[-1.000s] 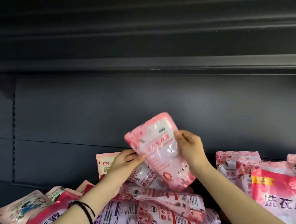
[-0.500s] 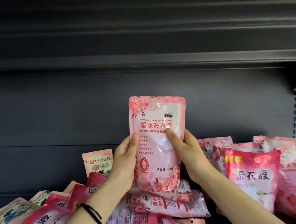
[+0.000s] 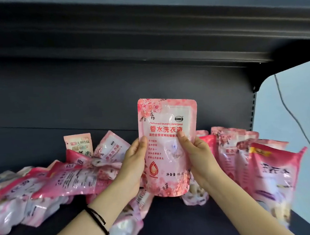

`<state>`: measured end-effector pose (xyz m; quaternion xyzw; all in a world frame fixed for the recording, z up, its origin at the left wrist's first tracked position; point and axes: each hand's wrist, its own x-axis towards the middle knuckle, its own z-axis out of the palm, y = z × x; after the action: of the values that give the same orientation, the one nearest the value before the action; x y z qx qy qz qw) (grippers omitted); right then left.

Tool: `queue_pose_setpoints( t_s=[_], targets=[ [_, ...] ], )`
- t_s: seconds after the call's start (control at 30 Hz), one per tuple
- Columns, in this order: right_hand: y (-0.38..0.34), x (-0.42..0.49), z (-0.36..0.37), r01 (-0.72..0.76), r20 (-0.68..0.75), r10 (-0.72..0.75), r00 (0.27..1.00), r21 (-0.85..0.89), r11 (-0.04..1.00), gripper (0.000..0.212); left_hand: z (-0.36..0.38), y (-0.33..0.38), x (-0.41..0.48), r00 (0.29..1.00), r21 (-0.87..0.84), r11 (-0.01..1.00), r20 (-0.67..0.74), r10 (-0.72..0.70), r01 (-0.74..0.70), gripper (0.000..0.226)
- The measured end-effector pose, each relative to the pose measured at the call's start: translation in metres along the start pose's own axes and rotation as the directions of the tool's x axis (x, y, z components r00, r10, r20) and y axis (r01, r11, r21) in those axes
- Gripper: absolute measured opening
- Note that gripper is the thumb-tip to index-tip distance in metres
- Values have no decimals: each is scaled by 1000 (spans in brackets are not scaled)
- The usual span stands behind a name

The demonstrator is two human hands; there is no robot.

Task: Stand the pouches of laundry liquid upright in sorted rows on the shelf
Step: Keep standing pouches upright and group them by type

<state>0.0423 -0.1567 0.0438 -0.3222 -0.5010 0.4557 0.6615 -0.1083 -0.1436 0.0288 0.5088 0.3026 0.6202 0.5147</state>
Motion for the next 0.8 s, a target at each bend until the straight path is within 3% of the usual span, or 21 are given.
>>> queue_pose_setpoints(
  t_s=[0.23, 0.33, 0.43, 0.57, 0.67, 0.8],
  targets=[
    [-6, -38, -53, -37, -7, 36, 999, -38, 999, 29, 43, -23, -34, 987, -3, 988, 44, -152, 153, 14],
    [5, -47, -71, -69, -24, 67, 997, -77, 995, 34, 55, -37, -46, 986, 18, 988, 60, -155, 154, 16],
    [17, -54, -84, -101, -53, 95, 994, -117, 988, 35, 61, -57, -55, 984, 62, 984, 57, -168, 165, 34],
    [32, -65, -100, -118, -58, 106, 993, -267, 957, 37, 56, -80, -62, 985, 133, 979, 62, -163, 154, 58],
    [41, -79, -112, -148, -65, 133, 989, -373, 916, 42, 51, -89, -68, 984, 184, 978, 128, -125, 101, 48],
    [55, -98, -125, -189, -84, 172, 982, -555, 810, 65, 36, -102, -78, 967, 415, 910, 235, -104, -3, 78]
  ],
)
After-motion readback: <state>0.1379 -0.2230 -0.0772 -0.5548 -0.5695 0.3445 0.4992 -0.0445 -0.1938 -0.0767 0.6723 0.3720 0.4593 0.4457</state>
